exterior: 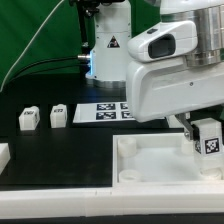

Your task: Assemble one leg

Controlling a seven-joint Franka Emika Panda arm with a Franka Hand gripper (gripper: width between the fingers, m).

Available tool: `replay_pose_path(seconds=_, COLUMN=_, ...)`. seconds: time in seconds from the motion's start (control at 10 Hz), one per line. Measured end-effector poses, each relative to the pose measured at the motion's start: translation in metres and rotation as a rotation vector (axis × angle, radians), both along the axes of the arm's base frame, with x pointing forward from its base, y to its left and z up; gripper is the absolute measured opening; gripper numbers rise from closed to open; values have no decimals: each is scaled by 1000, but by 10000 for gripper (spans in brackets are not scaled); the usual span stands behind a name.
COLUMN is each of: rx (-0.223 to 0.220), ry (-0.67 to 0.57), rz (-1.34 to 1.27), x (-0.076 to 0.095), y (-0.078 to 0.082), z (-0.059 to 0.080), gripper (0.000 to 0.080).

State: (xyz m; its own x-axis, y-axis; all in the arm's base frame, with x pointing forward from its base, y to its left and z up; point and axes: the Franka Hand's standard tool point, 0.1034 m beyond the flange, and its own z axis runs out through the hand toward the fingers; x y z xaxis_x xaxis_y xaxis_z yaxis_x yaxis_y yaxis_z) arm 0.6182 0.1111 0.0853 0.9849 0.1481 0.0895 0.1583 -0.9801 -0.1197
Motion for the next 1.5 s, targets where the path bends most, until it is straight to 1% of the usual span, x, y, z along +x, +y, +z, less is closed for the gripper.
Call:
replay_pose_path(seconds=0.3, rx=4, ry=6, rz=-52, x=0, y=0, z=0, gripper=295)
replay_pose_path(seconds=0.6, rx=27, ry=34, rz=-288, x=1, y=0, z=0, gripper=295)
replay_pose_path(seconds=0.8, rx=70, ry=65, rz=-576, x=0, y=-2, z=-2, gripper=295)
replay_pose_path(seconds=1.2, rx=123, ry=135, rz=-1069, x=-1, y=0, z=-3, gripper=295)
replay_pose_path(seconds=1.4, rx=143, ry=165, rz=-1234, x=-1, y=1, z=-3, gripper=295)
replay_pose_path(seconds=1.5, rx=153, ry=177, rz=-1273, x=-1, y=3, z=-3, gripper=392)
